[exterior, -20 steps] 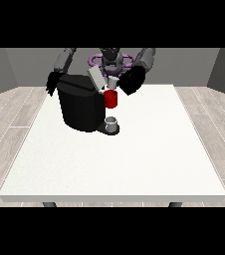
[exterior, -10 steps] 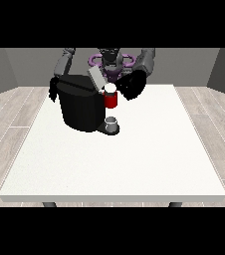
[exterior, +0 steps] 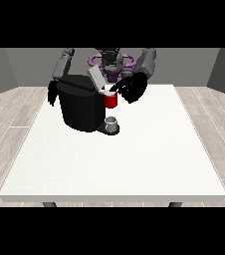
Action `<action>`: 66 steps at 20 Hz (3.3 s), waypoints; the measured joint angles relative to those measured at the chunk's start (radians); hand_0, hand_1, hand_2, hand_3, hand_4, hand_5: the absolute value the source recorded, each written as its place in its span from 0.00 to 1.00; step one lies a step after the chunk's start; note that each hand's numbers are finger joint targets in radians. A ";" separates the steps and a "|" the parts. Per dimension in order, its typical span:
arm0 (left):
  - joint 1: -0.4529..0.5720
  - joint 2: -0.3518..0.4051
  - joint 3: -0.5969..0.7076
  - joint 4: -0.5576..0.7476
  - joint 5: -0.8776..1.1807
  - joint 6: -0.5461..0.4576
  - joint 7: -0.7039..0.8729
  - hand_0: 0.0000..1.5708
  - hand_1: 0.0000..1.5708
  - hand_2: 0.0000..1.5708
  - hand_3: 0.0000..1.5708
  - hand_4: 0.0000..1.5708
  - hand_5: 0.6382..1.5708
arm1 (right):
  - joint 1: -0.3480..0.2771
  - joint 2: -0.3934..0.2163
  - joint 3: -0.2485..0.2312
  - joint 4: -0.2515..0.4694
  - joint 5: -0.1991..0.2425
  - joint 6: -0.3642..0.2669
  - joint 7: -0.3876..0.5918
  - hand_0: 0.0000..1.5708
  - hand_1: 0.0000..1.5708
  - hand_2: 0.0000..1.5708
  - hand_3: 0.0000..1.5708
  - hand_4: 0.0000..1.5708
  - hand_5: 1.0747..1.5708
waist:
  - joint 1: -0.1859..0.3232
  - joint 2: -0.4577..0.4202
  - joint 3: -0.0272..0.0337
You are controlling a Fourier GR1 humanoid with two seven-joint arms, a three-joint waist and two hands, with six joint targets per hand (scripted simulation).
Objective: Insert the coffee pod into the coffee machine and close the lid
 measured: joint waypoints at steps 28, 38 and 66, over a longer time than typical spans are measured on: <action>0.449 -0.327 0.025 -0.104 0.238 -0.049 -0.288 0.00 0.00 0.00 0.00 0.17 1.00 | 0.192 -0.044 -0.133 0.241 -0.061 0.035 -0.124 0.00 0.00 0.00 0.00 0.13 1.00 | 0.270 -0.300 -0.0017; 0.831 -0.323 0.055 -0.085 0.307 -0.132 -0.390 0.00 0.00 0.00 0.00 0.21 1.00 | 0.350 0.058 0.041 0.051 0.045 -0.002 -0.037 0.00 0.00 0.00 0.00 0.01 1.00 | 0.247 -0.576 -0.0031; 1.056 -0.304 -0.002 -0.333 0.407 -0.199 -0.477 0.00 0.00 0.00 0.00 0.23 1.00 | 0.157 0.128 0.281 -0.506 0.253 -0.276 0.306 0.00 0.00 0.00 0.00 0.12 1.00 | 0.307 -0.440 -0.0014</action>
